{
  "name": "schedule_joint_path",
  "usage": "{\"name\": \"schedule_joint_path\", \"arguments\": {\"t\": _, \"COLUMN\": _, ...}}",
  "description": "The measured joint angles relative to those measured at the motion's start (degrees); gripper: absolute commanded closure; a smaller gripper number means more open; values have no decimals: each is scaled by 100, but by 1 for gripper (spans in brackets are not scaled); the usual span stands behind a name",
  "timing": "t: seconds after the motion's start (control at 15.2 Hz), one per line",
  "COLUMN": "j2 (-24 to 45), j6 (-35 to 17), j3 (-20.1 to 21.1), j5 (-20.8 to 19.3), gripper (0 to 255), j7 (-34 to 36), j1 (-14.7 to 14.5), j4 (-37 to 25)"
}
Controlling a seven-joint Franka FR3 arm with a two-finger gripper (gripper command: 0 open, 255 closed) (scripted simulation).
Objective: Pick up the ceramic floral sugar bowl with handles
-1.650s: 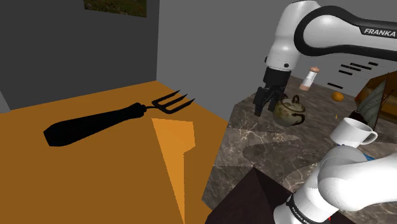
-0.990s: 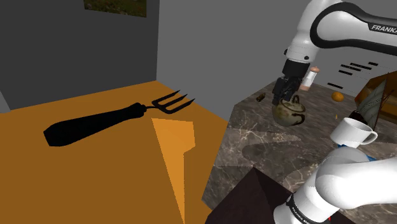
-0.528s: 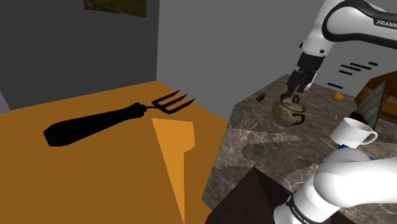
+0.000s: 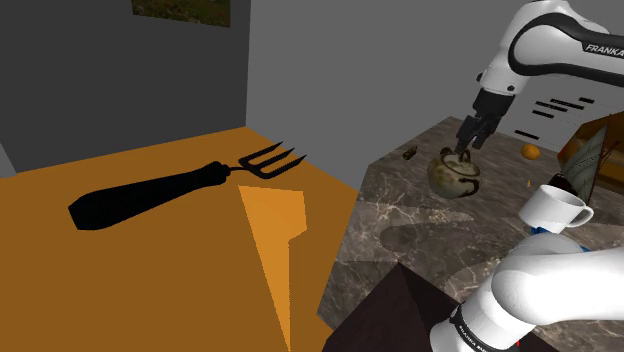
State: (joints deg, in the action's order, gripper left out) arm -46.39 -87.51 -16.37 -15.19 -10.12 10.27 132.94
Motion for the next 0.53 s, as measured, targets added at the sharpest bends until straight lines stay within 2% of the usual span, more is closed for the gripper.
{"name": "schedule_joint_path", "arguments": {"t": 0.2, "j2": -48, "j6": -151, "j3": -33, "j5": -32, "gripper": 0, "j7": 11, "j1": 15, "j4": 198}}
{"name": "schedule_joint_path", "arguments": {"t": 0.26, "j2": -52, "j6": -165, "j3": -34, "j5": -34, "gripper": 255, "j7": 13, "j1": 16, "j4": 215}}
{"name": "schedule_joint_path", "arguments": {"t": 0.53, "j2": -59, "j6": -175, "j3": -35, "j5": -34, "gripper": 255, "j7": 14, "j1": 17, "j4": 221}}
